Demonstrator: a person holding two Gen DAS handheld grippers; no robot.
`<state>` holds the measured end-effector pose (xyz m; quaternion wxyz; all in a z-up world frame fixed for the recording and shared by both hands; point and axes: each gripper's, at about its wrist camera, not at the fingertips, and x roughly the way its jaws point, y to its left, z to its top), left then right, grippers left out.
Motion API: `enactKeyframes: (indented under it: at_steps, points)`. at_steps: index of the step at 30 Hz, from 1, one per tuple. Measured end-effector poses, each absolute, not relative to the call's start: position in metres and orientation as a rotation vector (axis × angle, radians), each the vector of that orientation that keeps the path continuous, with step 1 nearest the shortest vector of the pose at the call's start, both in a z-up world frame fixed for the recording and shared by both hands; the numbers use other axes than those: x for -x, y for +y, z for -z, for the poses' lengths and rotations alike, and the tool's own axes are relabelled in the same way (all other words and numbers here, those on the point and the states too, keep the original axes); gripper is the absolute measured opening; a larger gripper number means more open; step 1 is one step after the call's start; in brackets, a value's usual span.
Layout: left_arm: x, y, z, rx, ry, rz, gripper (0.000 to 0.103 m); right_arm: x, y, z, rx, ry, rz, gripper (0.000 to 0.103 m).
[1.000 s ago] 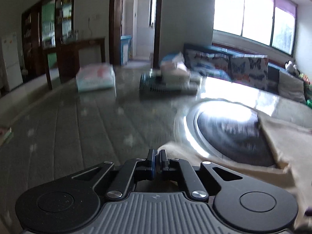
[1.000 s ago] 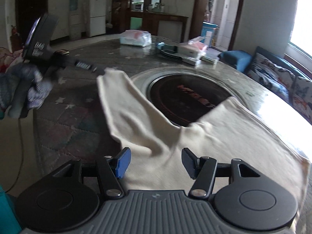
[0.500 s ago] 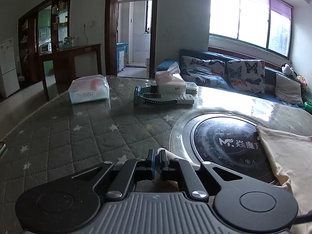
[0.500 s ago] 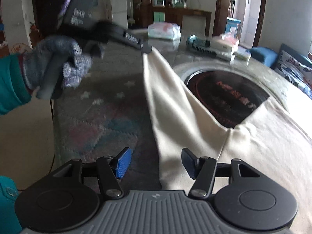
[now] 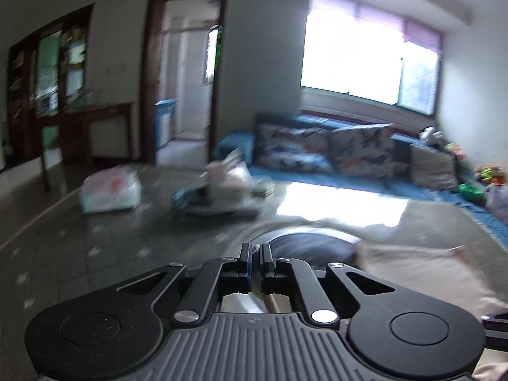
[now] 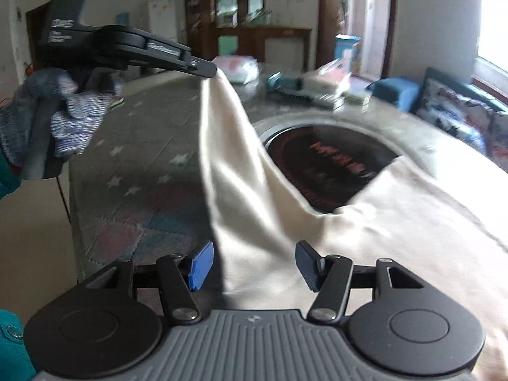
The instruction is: Fold clothes
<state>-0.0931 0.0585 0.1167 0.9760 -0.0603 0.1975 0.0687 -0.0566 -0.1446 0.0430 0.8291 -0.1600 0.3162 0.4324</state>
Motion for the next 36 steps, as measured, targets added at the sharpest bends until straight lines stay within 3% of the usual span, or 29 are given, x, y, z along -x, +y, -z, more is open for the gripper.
enactKeyframes:
  at_steps: [10, 20, 23, 25, 31, 36]
  points:
    - [0.102, -0.063, -0.145, 0.016, 0.307, 0.210, 0.005, 0.060, -0.238, -0.068, 0.199, 0.620, -0.686, 0.059]
    - [0.078, -0.159, -0.104, -0.011, 0.416, 0.477, 0.007, 0.053, -0.319, -0.050, 0.059, 0.689, -0.463, 0.058]
    - [0.070, -0.170, -0.085, 0.011, 0.479, 0.512, 0.008, 0.053, -0.333, -0.044, 0.033, 0.707, -0.422, 0.058]
    - [0.069, -0.173, -0.075, -0.006, 0.525, 0.532, 0.016, 0.051, -0.346, -0.041, 0.008, 0.716, -0.393, 0.058]
    - [0.080, -0.135, -0.071, -0.021, 0.552, 0.510, 0.017, 0.050, -0.359, -0.043, -0.032, 0.696, -0.363, 0.056]
    - [0.077, -0.086, -0.065, -0.028, 0.588, 0.356, 0.017, 0.041, -0.353, -0.042, -0.057, 0.698, -0.390, 0.045]
